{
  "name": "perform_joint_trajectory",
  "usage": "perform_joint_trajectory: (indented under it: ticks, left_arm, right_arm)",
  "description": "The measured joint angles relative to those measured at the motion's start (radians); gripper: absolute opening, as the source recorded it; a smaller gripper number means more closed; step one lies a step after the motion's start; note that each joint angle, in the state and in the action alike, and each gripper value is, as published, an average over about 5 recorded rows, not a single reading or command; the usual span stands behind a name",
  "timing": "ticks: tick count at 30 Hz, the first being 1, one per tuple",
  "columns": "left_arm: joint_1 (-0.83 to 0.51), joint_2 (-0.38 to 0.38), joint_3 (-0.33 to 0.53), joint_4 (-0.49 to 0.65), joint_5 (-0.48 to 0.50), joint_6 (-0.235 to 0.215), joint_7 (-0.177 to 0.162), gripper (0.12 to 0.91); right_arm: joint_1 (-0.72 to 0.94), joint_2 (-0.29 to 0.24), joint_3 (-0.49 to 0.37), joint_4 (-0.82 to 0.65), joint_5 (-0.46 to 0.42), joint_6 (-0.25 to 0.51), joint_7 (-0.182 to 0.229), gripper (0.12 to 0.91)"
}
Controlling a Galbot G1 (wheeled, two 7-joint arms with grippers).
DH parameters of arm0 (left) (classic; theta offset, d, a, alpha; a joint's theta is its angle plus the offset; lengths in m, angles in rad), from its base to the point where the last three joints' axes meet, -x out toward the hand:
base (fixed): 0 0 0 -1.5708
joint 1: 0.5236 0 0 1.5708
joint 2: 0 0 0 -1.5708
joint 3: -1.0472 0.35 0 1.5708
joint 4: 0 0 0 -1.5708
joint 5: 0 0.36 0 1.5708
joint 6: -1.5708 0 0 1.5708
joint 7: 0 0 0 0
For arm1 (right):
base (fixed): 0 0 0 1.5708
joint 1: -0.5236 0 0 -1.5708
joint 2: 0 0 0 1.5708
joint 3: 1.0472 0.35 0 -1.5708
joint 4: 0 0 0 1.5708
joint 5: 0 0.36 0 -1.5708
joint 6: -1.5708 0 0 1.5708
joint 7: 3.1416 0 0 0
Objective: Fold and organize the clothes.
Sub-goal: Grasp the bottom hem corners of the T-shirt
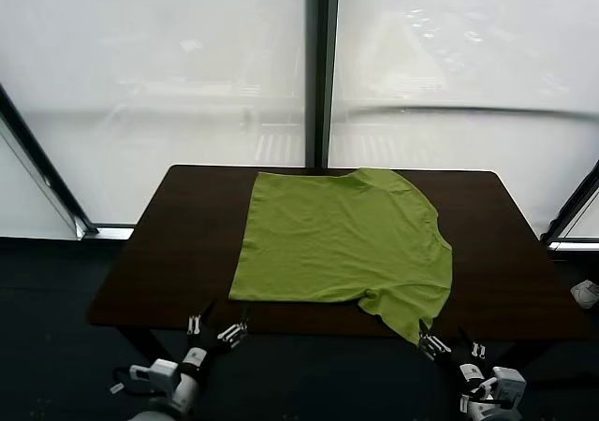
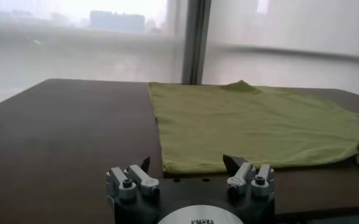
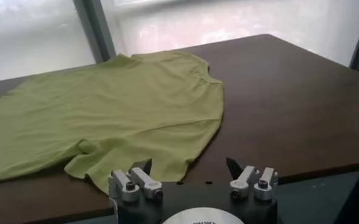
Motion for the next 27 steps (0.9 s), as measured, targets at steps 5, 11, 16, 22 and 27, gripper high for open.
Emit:
perform_joint_trajectory:
  ticks: [5,11,16,22,27]
  left_arm:
    - [-0.028,0.0,0.003,0.025,-0.011,0.007,-0.005,0.907]
    - [-0.042,0.0,0.005,0.052,-0.014,0.009,-0.007,0.88]
    - [-0.045,-0.002,0.006,0.06,-0.014,0.009,-0.007,0.806]
    - [-0.045,-0.006,0.005,0.07,-0.014,0.01,-0.009,0.683]
    - [-0.035,-0.011,0.001,0.07,-0.014,0.007,-0.011,0.427]
  right_arm:
    - [0.021,0.007,-0.01,-0.011,0.001,-0.013,0.006,0.891]
    - [0.032,0.015,-0.024,-0.024,-0.001,-0.018,0.009,0.686]
    - [0.036,0.019,-0.027,-0.028,-0.003,-0.018,0.008,0.627]
    - [0.041,0.019,-0.028,-0.036,-0.003,-0.017,0.006,0.56]
    - [0.042,0.018,-0.028,-0.042,-0.003,-0.015,0.005,0.31]
